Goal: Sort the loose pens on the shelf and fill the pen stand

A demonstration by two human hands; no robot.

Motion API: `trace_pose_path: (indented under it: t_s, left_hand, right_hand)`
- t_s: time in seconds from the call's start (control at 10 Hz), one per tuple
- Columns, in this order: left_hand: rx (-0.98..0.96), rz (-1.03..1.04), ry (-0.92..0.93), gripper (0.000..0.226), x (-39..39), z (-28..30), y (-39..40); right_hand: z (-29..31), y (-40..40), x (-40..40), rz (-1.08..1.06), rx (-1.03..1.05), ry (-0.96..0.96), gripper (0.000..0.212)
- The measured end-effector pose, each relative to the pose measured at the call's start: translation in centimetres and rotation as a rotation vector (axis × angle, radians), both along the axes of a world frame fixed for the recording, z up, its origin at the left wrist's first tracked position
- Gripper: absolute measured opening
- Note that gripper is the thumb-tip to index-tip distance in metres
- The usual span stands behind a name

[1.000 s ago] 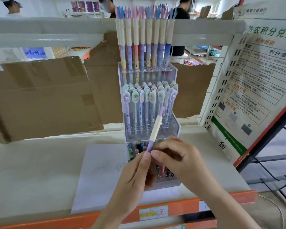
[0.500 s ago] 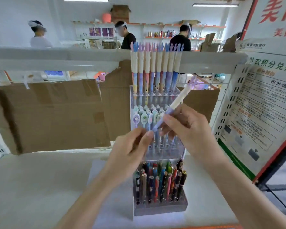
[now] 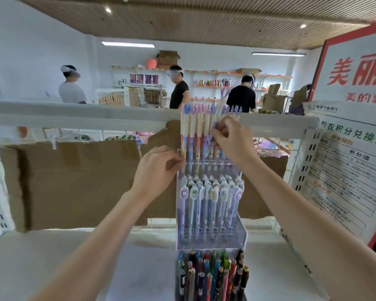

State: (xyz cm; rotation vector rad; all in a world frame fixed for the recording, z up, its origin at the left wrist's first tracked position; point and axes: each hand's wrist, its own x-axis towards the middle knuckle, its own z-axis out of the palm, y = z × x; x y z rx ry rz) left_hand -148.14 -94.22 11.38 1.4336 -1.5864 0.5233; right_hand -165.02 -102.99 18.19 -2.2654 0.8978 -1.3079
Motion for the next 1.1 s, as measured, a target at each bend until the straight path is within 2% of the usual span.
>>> trace_pose_path:
  t_s: [0.3, 0.5, 0.8, 1.1]
  left_hand:
    - [-0.018, -0.036, 0.022, 0.004, -0.4, -0.2, 0.2]
    - [-0.02, -0.034, 0.03, 0.004, -0.5, -0.4, 0.2]
    - [-0.037, -0.065, 0.031, 0.005, -0.2, -0.9, 0.3]
    - [0.01, -0.073, 0.009, 0.023, -0.3, -1.6, 1.4]
  right_hand:
    - [-1.9, -0.3, 1.4, -0.069, 0.019, 0.153, 0.016]
    - [-2.9, 0.0, 1.1, -0.065, 0.054, 0.117, 0.011]
    - [-3.2, 0.1, 1.4, -0.153, 0.027, 0.143, 0.018]
    - [-3.7, 1.4, 0.9, -0.178, 0.029, 0.135, 0.013]
